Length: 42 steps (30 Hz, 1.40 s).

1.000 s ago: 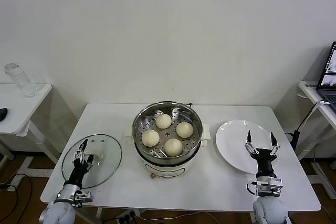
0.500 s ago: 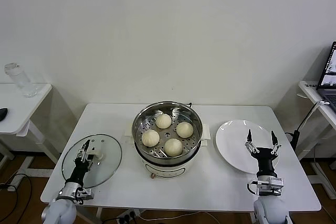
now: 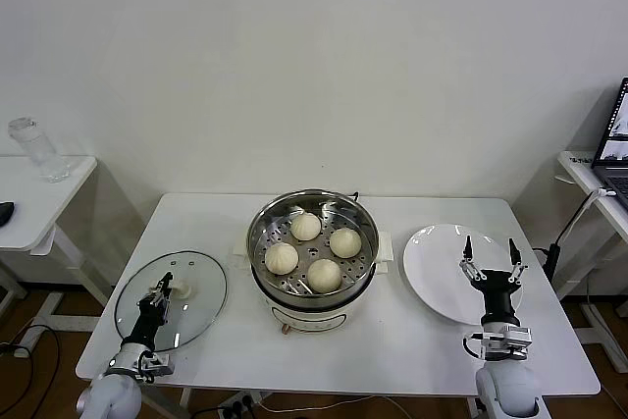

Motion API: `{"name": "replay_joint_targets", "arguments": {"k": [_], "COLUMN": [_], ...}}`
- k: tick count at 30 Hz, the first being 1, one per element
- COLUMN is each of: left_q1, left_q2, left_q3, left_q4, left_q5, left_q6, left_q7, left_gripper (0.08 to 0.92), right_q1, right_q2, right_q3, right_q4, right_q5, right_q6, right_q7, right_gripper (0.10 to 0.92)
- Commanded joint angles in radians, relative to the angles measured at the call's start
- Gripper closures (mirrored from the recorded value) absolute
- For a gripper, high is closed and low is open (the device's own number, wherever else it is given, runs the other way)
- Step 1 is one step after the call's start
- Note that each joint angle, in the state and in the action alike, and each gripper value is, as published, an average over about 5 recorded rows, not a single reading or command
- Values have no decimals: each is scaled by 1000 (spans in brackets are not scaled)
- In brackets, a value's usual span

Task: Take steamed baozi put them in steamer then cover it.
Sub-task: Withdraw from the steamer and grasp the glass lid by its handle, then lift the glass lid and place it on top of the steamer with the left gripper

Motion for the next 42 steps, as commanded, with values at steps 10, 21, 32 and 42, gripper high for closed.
{"name": "replay_joint_targets", "arguments": {"k": [10,21,32,42], "left_q1": [63,97,-75,-250], "left_q2": [49,90,84,-39], "left_q3": [-127,-101,336,631], "left_q4": [-294,-728,-908,-822], "left_q5": [-132,-165,-107,33], "left_q6": [23,145,434,687], "left_q7": [-5,96,242,453], "left_gripper": [805,805,805,805], "right_q1": [11,13,30,57], "right_q2": [10,14,18,48], "right_q3": [-15,-17,-21,-25], "right_q4": [-3,-1,-5,-42], "right_q5": [-5,-14,-21,-54], "right_q6": [2,-16,-56,-60], "right_q7": [-5,-8,1,5], "right_gripper": [203,203,203,203]}}
